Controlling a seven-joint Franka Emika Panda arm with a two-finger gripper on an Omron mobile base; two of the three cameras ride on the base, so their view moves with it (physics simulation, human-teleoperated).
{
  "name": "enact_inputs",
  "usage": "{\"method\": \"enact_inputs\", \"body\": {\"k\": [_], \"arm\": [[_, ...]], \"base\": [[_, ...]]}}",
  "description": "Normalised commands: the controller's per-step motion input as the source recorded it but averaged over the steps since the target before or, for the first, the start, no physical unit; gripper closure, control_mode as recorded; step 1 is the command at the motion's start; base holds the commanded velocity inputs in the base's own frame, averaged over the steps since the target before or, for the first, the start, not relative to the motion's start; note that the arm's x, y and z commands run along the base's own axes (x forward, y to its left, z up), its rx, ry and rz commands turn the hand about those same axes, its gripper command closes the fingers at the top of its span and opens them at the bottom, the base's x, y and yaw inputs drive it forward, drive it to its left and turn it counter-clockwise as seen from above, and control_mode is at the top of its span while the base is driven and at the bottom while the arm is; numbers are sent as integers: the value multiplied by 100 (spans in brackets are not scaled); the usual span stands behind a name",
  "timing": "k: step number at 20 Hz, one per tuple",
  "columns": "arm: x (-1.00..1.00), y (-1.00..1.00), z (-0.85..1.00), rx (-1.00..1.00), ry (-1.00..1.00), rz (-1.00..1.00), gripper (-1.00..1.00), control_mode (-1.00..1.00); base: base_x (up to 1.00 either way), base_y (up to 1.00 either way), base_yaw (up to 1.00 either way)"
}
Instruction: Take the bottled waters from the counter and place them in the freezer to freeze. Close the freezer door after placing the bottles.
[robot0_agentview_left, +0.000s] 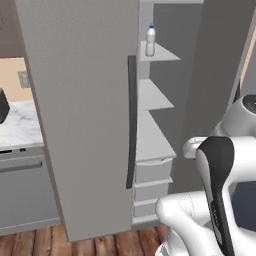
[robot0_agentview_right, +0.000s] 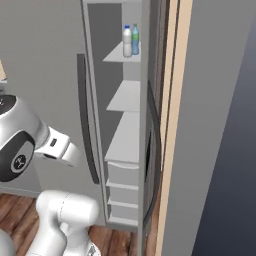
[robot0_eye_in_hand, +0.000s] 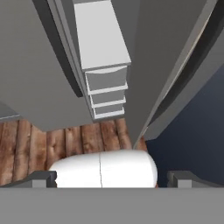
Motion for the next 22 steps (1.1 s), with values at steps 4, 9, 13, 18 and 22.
{"method": "enact_inputs", "body": {"k": [4,9,13,18,22], "arm": [[0,0,0,0,0,0,-100,100],[0,0,0,0,0,0,-100,100],[0,0,0,0,0,0,-100,100],[0,0,0,0,0,0,-100,100],[0,0,0,0,0,0,-100,100]], "base": [[-54,0,0],[-55,0,0],[-23,-1,0],[0,-17,1],[0,-45,1]]}}
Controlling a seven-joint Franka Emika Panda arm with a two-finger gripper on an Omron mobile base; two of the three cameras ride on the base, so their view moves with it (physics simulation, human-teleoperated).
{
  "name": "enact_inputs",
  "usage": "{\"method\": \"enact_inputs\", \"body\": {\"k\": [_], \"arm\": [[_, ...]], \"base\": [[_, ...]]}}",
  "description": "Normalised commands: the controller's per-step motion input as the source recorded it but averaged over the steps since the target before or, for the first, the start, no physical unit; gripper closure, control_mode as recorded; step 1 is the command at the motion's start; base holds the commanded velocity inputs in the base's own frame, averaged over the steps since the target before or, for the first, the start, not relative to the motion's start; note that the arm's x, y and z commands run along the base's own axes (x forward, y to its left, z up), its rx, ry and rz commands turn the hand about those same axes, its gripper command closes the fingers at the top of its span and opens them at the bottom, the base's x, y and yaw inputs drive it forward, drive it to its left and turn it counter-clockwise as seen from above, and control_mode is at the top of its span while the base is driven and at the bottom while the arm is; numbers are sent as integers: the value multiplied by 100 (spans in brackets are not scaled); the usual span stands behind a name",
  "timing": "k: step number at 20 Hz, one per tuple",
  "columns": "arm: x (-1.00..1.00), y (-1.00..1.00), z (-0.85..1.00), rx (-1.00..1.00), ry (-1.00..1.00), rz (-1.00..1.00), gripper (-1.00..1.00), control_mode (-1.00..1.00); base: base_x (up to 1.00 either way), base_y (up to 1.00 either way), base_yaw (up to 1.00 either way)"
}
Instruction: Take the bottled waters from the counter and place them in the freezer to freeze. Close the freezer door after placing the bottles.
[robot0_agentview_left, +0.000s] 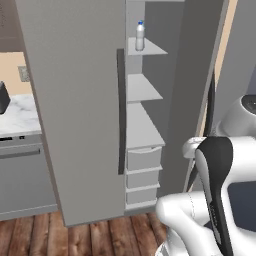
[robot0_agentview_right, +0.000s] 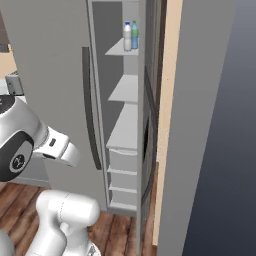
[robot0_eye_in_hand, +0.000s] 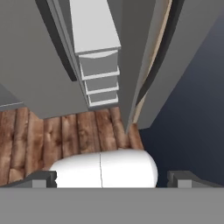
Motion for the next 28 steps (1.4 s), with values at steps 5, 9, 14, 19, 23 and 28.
{"method": "enact_inputs", "body": {"k": [5,9,14,19,23,28], "arm": [[0,0,0,0,0,0,-100,100],[0,0,0,0,0,0,-100,100],[0,0,0,0,0,0,-100,100],[0,0,0,0,0,0,-100,100],[0,0,0,0,0,0,-100,100],[0,0,0,0,0,0,-100,100]], "base": [[0,-52,0],[0,-47,0],[0,-44,0],[0,-32,0],[3,-6,0],[21,0,0]]}}
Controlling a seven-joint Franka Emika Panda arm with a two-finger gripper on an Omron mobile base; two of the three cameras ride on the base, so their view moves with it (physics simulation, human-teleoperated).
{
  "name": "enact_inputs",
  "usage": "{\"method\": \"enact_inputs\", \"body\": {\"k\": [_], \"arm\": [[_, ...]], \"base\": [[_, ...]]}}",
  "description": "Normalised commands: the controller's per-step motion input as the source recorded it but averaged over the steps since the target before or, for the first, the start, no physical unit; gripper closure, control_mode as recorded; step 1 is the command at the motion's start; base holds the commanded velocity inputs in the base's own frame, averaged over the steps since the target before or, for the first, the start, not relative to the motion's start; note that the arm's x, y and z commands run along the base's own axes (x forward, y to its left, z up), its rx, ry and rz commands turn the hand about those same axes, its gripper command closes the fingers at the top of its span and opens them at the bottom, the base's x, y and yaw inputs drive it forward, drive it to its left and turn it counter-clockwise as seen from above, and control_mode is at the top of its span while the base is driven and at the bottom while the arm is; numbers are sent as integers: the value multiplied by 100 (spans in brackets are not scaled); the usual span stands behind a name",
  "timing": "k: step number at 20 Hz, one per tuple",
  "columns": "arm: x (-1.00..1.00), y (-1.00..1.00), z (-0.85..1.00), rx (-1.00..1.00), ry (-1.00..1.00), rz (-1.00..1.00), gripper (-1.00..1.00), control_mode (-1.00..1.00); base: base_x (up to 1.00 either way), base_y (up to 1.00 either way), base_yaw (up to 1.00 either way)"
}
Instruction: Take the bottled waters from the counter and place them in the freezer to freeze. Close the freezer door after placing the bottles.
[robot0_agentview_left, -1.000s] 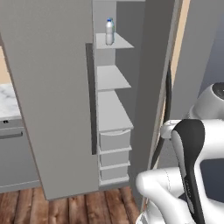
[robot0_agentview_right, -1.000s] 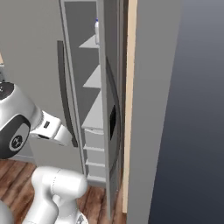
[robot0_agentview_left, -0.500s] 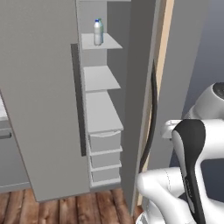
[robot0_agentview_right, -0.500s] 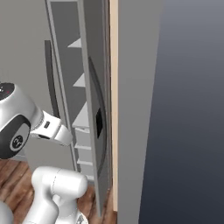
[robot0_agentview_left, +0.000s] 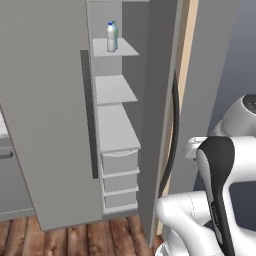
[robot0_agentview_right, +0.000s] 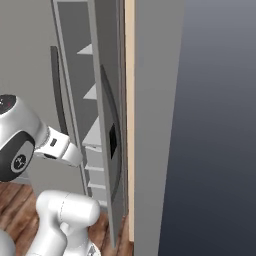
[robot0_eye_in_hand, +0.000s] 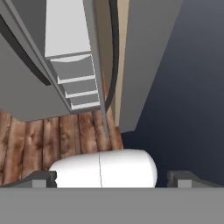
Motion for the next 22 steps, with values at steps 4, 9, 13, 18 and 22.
{"method": "enact_inputs", "body": {"k": [4,9,13,18,22], "arm": [[0,0,0,0,0,0,-100,100],[0,0,0,0,0,0,-100,100],[0,0,0,0,0,0,-100,100],[0,0,0,0,0,0,-100,100],[0,0,0,0,0,0,-100,100]], "base": [[28,0,0],[37,0,0],[46,0,0],[41,0,0],[36,0,0]]}}
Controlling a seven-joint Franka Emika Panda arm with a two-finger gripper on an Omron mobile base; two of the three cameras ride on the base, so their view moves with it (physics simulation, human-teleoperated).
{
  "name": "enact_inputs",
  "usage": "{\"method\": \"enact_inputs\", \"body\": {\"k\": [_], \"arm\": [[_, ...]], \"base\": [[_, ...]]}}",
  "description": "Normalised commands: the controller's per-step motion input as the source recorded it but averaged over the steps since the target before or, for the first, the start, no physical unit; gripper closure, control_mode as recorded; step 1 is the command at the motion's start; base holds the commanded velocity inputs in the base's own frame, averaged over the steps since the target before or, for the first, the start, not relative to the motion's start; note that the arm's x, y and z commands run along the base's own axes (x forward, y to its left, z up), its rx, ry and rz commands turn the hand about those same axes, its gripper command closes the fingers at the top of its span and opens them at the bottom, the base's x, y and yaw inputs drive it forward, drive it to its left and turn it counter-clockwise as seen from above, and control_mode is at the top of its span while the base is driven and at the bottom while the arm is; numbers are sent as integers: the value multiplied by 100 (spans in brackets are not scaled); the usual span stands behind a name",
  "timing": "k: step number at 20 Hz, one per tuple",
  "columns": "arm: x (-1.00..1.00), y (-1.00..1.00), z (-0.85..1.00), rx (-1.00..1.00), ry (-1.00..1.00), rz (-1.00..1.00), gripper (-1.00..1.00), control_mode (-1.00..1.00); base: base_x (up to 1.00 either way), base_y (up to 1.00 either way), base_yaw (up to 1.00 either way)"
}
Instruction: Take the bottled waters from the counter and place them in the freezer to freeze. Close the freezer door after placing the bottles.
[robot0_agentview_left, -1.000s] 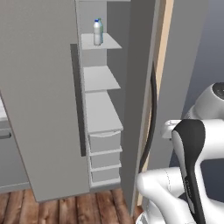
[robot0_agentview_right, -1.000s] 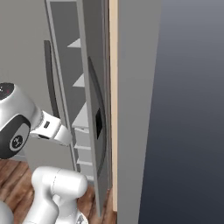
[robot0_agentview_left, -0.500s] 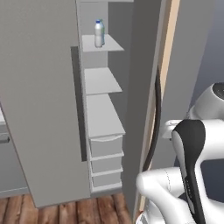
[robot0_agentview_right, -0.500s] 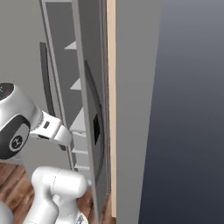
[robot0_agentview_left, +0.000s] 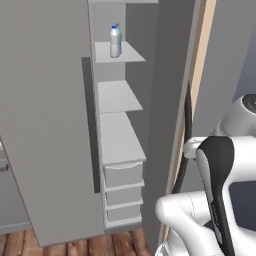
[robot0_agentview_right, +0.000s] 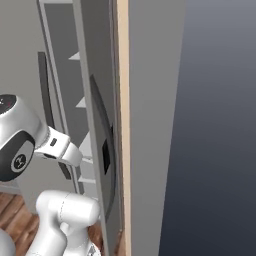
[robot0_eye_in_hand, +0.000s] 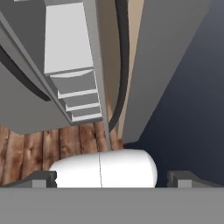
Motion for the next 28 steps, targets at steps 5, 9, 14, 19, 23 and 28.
{"method": "enact_inputs", "body": {"k": [5,9,14,19,23,28], "arm": [[0,0,0,0,0,0,-100,100],[0,0,0,0,0,0,-100,100],[0,0,0,0,0,0,-100,100],[0,0,0,0,0,0,-100,100],[0,0,0,0,0,0,-100,100],[32,0,0,0,0,0,-100,-100]], "base": [[28,0,0],[29,0,0],[26,0,0],[28,0,0],[30,0,0],[0,0,0]]}}
